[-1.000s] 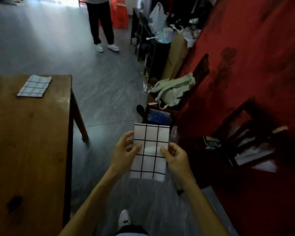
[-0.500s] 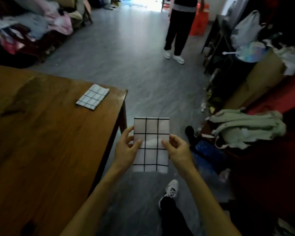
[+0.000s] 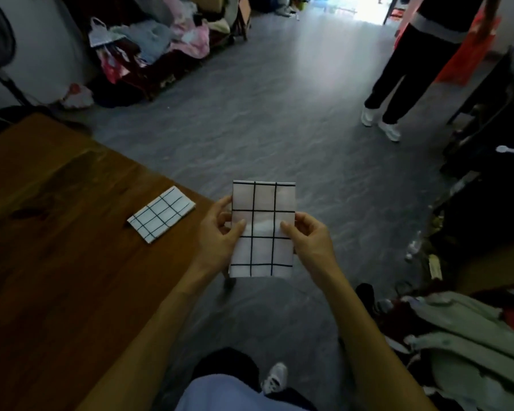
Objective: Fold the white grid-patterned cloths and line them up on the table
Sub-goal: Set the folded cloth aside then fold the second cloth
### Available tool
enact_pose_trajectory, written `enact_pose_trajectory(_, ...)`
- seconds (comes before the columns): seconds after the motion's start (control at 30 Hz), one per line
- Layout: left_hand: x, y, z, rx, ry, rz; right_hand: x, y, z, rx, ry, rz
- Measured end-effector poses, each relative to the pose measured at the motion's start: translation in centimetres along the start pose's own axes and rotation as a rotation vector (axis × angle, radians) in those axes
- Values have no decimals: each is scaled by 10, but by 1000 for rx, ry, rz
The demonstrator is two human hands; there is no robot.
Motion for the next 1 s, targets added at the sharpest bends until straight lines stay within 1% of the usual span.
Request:
enact_pose_trajectory(0.17, 10, 7, 77, -23, -123, -30, -16, 11, 93, 20, 100, -78)
enact_pose_trajectory(0.33, 3, 32, 171, -20, -244, -41, -16, 19, 198, 22, 146, -178)
enact_pose_trajectory(0.5, -20, 50, 263, -64, -374, -161, 1, 40, 302, 93, 230, -264)
enact_pose_trajectory(0.7, -68, 48, 341, -80, -557, -152, 54, 67, 417, 68, 405, -371)
enact_pose_trajectory(0.83, -108, 56, 371, -110, -721, -120, 105, 58, 480, 98, 565, -407)
enact_pose_trajectory(1.0, -146, 72, 398, -208, -953, -121, 172, 43, 552, 102, 804, -444)
Point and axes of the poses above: each hand's wrist, its own z-axis towards the middle knuckle, its own x-axis out of the palm, y = z × x, the point moved 2 cm from there along z, towards the middle knuckle, and after that the axes turned 6 degrees about y, right-handed, at the moved point
